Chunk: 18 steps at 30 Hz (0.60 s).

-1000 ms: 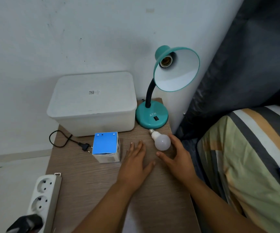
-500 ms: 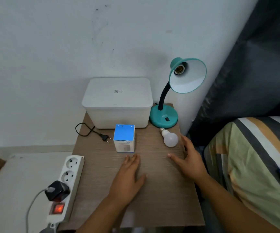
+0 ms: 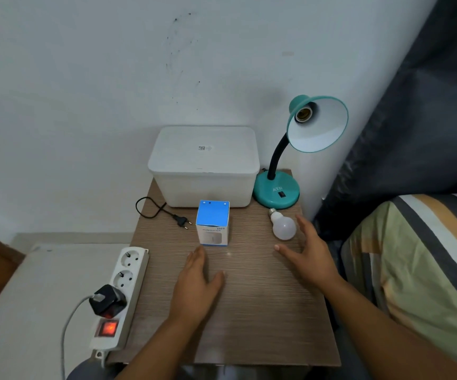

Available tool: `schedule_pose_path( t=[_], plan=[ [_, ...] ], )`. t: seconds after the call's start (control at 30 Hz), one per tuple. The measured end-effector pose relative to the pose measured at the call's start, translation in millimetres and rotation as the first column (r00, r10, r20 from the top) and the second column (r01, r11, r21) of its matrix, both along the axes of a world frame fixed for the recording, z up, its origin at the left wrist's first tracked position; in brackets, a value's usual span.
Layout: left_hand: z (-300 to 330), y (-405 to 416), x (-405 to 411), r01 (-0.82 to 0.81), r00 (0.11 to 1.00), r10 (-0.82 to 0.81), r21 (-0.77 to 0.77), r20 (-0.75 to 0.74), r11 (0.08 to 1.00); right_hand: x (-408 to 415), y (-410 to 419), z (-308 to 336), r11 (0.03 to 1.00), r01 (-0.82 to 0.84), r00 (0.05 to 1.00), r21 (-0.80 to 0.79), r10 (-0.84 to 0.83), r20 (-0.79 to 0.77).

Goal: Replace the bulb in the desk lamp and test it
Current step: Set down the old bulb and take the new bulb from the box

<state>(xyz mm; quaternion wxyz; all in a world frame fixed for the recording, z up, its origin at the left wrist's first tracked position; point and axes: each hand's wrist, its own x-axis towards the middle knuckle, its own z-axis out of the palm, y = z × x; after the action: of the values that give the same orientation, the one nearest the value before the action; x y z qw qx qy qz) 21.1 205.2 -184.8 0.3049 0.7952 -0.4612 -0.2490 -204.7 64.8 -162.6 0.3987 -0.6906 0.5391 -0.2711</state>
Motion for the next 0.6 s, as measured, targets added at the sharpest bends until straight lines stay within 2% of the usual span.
schedule_pose_path(
  t=[0.33, 0.6],
  plan=[
    [4.8, -21.7, 16.6, -0.076, 0.995, 0.069, -0.092, -0.073, 0.993, 3.3, 1.0, 5.1, 1.000, -0.022, 1.000, 0.013, 0.022, -0.004],
    [7.3, -39.1, 33.4, -0.112, 0.980, 0.092, -0.108, -0.179, 0.988, 7.2, -3.3, 9.6, 0.999, -0.020, 0.999, 0.035, 0.021, -0.025]
  ],
)
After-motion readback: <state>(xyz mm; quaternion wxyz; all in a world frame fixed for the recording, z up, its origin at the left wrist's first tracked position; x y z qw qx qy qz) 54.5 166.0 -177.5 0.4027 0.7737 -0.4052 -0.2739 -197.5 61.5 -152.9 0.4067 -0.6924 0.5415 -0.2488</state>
